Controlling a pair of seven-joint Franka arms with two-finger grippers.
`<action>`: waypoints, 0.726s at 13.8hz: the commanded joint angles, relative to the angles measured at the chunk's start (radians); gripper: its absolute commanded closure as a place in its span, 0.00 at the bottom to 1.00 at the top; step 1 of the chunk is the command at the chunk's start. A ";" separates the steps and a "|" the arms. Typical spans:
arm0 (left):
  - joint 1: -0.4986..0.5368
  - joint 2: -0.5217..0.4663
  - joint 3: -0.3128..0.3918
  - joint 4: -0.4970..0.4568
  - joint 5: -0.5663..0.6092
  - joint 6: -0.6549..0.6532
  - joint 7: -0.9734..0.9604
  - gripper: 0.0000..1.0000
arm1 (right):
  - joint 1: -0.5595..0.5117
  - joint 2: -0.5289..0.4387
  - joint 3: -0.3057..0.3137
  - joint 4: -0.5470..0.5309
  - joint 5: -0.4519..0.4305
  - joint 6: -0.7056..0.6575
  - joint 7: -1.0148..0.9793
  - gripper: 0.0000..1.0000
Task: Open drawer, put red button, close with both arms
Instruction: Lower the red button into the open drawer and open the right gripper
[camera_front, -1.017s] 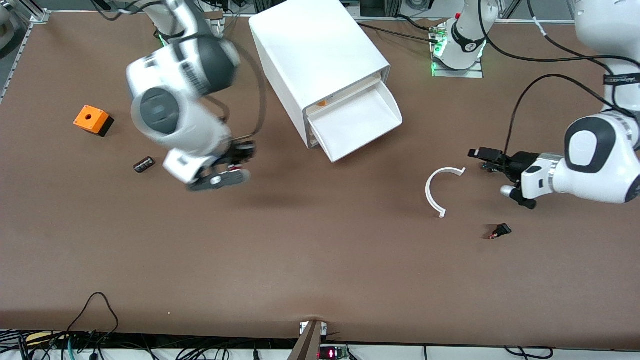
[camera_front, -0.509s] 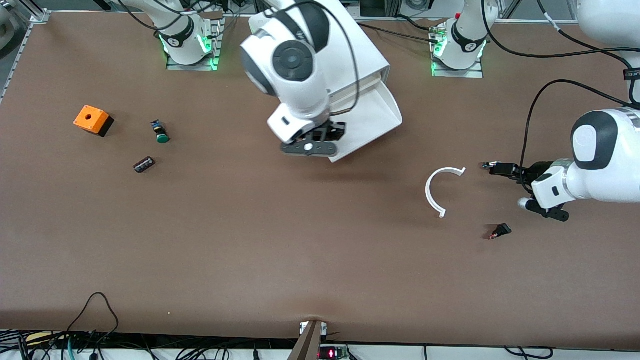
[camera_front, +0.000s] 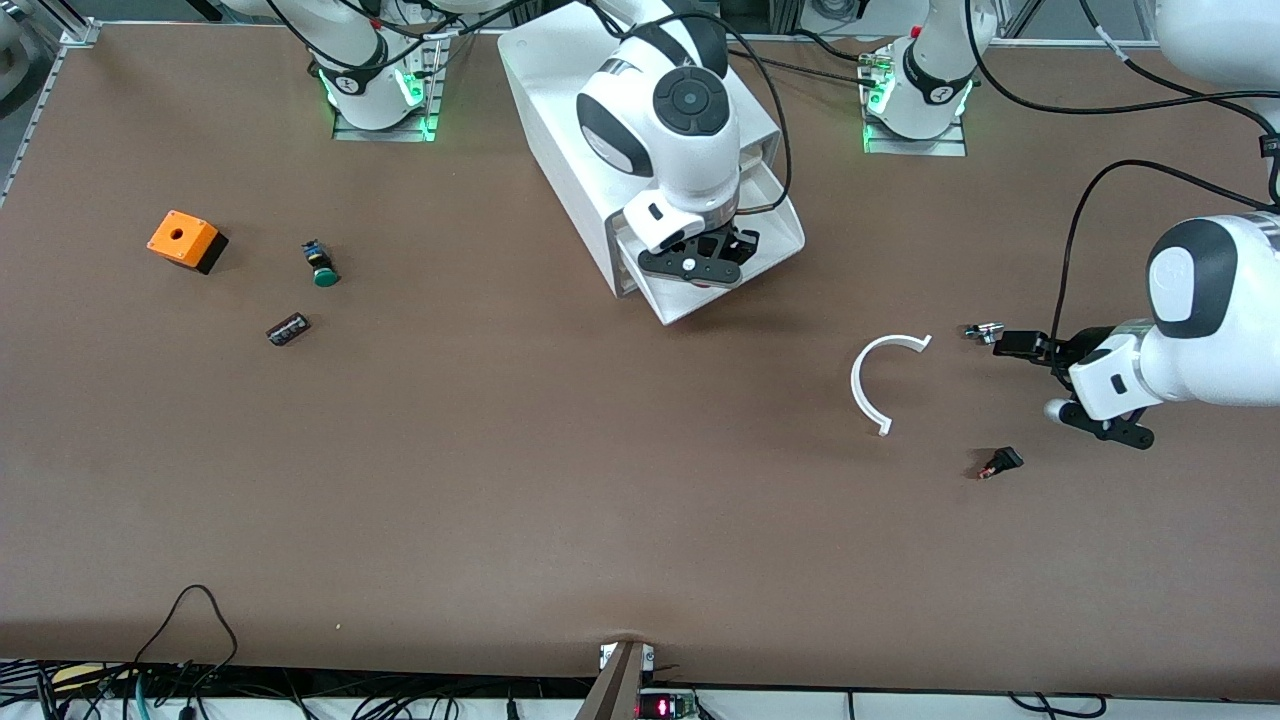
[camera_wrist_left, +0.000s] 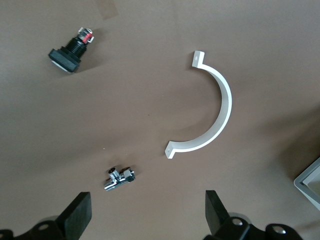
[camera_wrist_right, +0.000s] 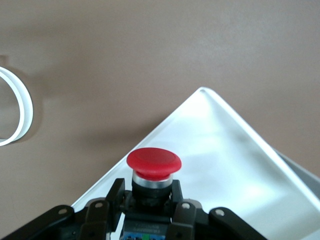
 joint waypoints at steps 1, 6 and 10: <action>-0.029 0.001 0.000 0.001 0.014 -0.008 -0.168 0.00 | 0.030 0.013 -0.012 -0.012 -0.016 -0.007 0.070 0.97; -0.041 -0.007 -0.105 0.000 0.017 -0.006 -0.573 0.00 | 0.033 0.033 -0.012 -0.031 -0.019 -0.007 0.111 0.94; -0.044 -0.015 -0.223 -0.003 0.028 0.038 -0.878 0.00 | 0.027 0.022 -0.019 -0.027 -0.020 -0.021 0.093 0.00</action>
